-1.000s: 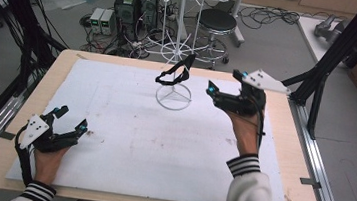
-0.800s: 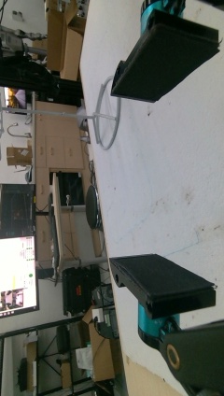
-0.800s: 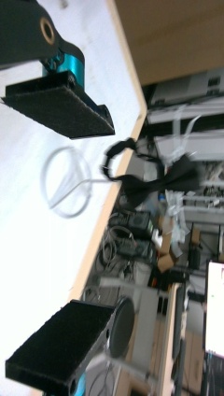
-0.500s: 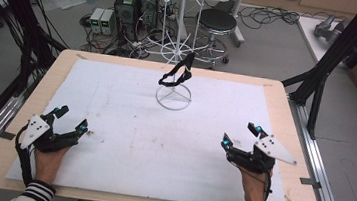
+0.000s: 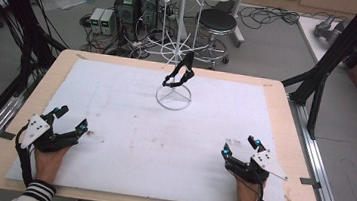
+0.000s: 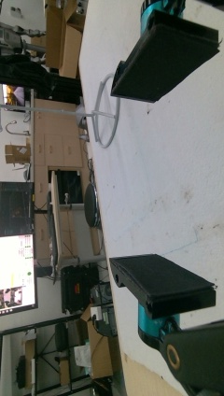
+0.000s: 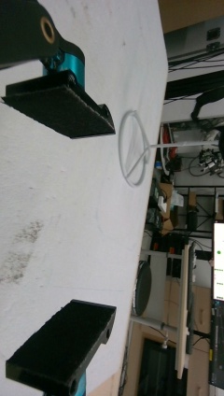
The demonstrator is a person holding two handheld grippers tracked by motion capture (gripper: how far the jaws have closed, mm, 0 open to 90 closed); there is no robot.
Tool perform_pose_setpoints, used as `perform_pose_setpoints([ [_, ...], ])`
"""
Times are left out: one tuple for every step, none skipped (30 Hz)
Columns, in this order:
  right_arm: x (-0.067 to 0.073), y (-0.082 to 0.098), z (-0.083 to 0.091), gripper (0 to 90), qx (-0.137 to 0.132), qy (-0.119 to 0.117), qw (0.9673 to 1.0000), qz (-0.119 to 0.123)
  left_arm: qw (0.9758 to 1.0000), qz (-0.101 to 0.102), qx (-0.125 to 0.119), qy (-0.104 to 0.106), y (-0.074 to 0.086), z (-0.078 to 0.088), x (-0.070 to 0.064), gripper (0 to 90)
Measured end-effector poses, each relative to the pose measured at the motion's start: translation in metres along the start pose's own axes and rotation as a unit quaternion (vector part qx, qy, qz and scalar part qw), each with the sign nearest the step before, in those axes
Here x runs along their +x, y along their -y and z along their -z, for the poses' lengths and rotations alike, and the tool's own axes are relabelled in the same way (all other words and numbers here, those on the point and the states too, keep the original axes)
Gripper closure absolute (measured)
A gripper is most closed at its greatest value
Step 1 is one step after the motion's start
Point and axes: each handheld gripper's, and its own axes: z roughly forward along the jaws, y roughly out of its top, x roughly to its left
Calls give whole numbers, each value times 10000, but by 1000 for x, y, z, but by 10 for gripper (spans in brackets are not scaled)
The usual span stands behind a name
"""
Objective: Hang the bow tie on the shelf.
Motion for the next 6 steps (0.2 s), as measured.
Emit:
perform_pose_setpoints([
  [1, 0, 1, 107, -36, 33, 10000, -2, 10000, 5, 0, 2, 0, 0, 0, 157],
  [1, 1, 1, 108, -46, 19, 10000, 4, 10000, 0, 2, 5, 0, 0, 0, 157],
  [0, 1, 1, 107, -55, 24, 10000, 13, 10000, 3, 2, 6, 0, 0, 0, 157],
  [0, 1, 1, 107, -25, 23, 10000, -4, 10000, -7, 2, 8, 0, 0, 0, 157],
  [0, 1, 0, 107, -16, 34, 10000, -11, 10000, -4, -4, 12, 0, 0, 0, 157],
  [0, 1, 0, 108, 1, 49, 10000, -14, 10000, -4, -4, 12, 0, 0, 0, 157],
])
